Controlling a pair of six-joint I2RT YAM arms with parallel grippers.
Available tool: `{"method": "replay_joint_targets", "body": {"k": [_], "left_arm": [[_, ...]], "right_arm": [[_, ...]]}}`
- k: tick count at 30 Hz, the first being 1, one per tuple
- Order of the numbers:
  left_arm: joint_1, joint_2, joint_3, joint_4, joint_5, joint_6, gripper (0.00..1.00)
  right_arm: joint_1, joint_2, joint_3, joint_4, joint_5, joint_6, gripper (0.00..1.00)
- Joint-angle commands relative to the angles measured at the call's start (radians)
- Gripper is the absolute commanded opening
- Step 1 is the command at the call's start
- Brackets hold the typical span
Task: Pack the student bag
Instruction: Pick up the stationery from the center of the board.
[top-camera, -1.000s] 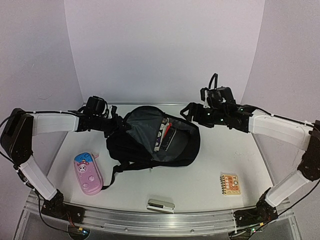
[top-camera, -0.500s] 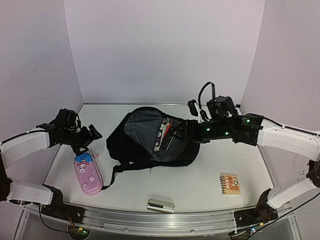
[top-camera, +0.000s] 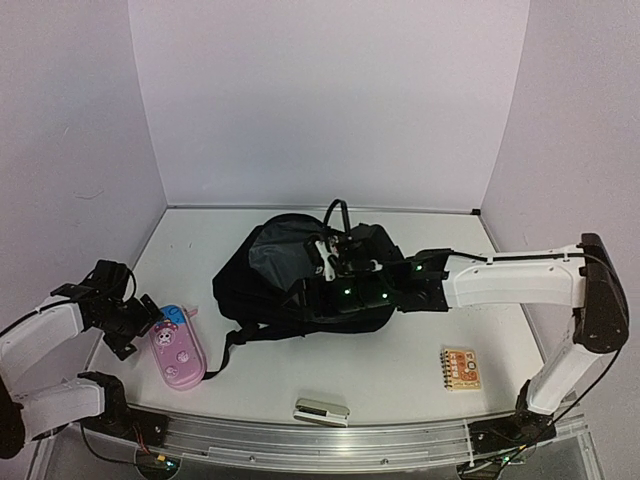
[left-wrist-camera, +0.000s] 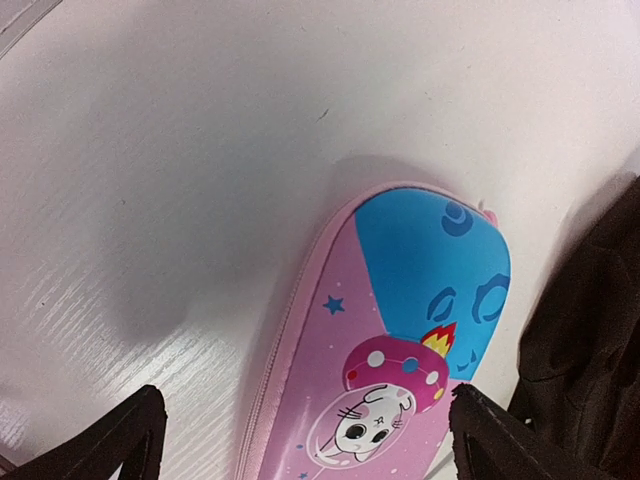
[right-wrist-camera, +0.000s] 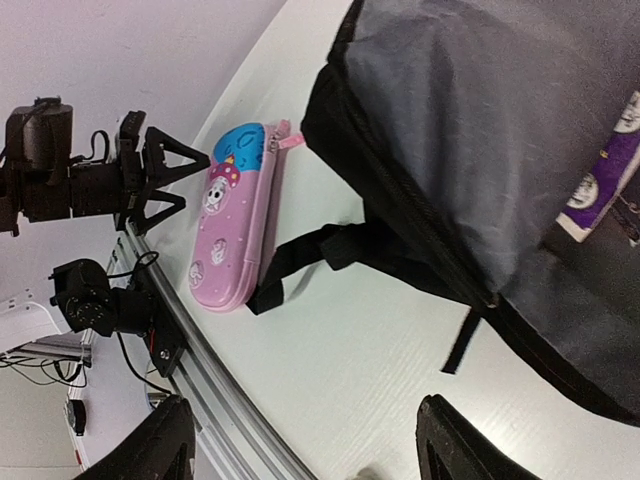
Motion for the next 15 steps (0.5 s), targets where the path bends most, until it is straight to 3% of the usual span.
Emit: {"method": "replay_joint_targets", "body": {"k": [1,12,15], "left_arm": [[0.007,0.028,-0.017,0.073,0.028,0.006,0.93],[0.004,0.141,-0.092,0.349,0.286,0.12,0.57],[0.002,0.157,-0.115,0.406,0.355,0.134,0.51]], "right_arm": [[0.027,0.074,0.076,0.072,-0.012,0.009,0.7],[0.036,0.243,0.176,0.159,-0.095,0.056,0.69],[0.037,0.308,0.214,0.17,-0.118,0.061,0.66]]}}
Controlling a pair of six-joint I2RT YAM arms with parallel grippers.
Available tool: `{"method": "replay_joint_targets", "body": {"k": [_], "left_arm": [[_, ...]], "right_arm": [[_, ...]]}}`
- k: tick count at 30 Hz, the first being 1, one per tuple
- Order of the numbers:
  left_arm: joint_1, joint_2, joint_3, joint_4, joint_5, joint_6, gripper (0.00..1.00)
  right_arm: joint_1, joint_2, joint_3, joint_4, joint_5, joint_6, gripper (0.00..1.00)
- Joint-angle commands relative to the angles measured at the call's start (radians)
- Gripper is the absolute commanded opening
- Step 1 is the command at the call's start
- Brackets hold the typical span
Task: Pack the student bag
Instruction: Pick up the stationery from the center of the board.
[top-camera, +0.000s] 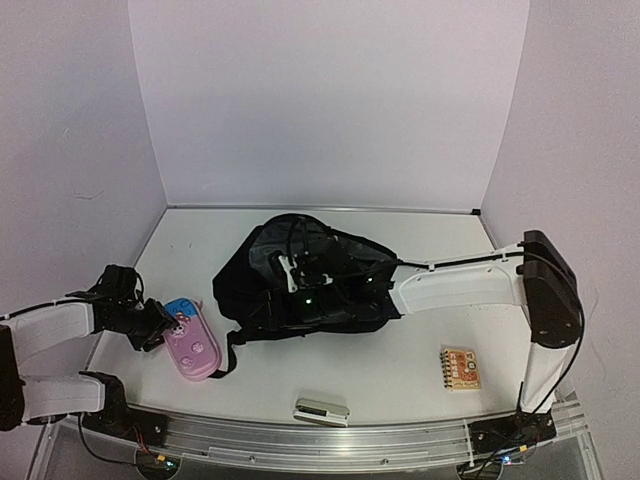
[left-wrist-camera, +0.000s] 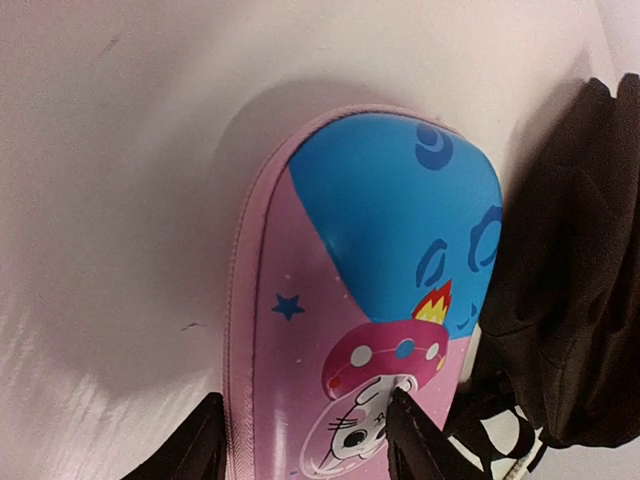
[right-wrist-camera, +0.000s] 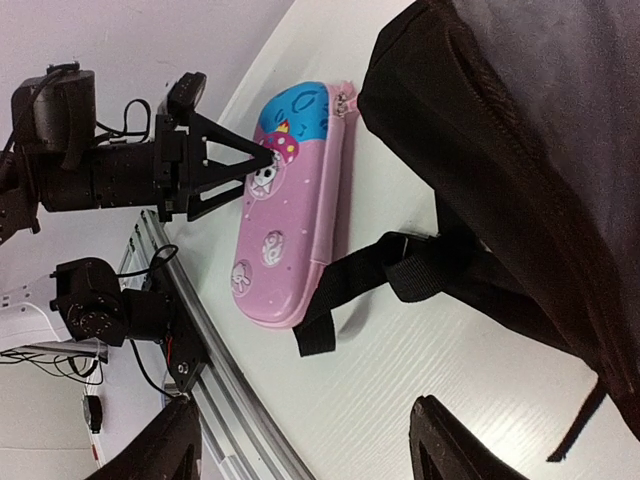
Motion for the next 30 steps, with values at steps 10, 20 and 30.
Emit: {"method": "replay_joint_targets", "body": {"k": [10,20,30], "left_arm": [[-0.082,0.126,-0.006,0.184,0.144,0.08,0.47],[-0.13,0.214,0.031,0.206,0.106,0.075,0.42],[-0.168,0.277,0.051,0.241,0.098,0.047,0.4]], "right_arm": [[0.007,0.286,0.276,0.061,-0.096,-0.003,0.62],[0.008,0.466,0.446,-0.008,-0.053,-0.02,0.56],[0.007,0.61,0.572,-0.116,-0.004,0.014,0.56]]}}
